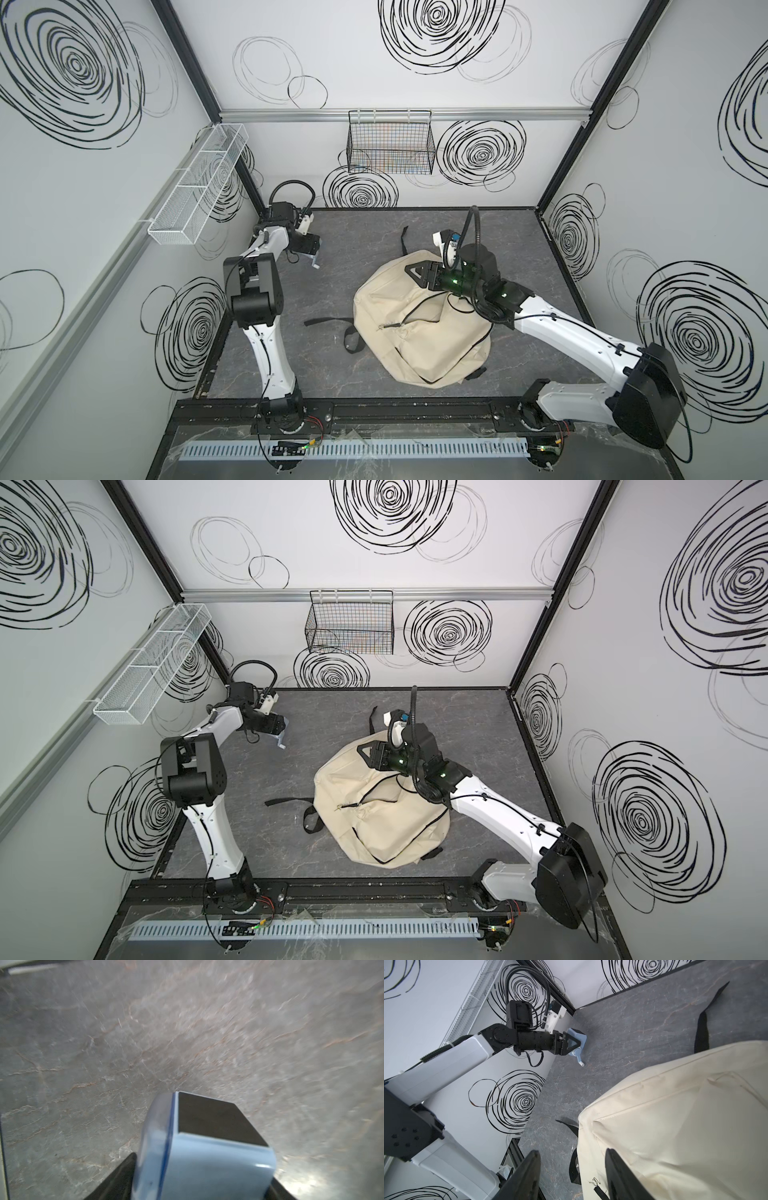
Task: Pack books, pencil case, and school supplies into a backpack
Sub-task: Pick up the pencil sharpener from the top-left of the table, then pass the pencil sharpener.
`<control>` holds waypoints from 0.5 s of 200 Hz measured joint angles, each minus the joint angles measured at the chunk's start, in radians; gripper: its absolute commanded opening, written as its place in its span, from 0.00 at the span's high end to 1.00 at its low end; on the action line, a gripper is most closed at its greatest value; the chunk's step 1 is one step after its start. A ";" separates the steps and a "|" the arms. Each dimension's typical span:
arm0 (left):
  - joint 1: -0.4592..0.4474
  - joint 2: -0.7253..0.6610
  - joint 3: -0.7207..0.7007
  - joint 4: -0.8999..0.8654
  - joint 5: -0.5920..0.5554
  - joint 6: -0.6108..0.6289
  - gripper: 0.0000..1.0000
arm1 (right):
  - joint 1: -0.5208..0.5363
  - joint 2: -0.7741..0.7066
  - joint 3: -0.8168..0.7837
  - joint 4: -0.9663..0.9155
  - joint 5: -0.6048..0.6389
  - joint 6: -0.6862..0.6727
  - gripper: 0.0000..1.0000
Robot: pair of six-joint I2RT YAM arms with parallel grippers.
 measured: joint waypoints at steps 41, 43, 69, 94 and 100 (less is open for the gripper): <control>-0.103 -0.396 -0.179 0.139 0.112 -0.061 0.33 | -0.043 0.000 0.117 -0.002 -0.031 -0.026 0.36; -0.114 -0.415 -0.185 0.145 0.117 -0.062 0.33 | -0.043 0.001 0.122 -0.001 -0.033 -0.027 0.36; -0.254 -0.581 -0.230 0.203 0.168 -0.079 0.37 | -0.043 0.001 0.169 -0.003 -0.050 -0.037 0.35; -0.324 -0.657 -0.277 0.242 0.201 -0.097 0.37 | -0.043 0.001 0.189 -0.007 -0.058 -0.058 0.34; -0.338 -0.673 -0.296 0.247 0.204 -0.097 0.37 | -0.043 0.001 0.195 -0.013 -0.056 -0.064 0.31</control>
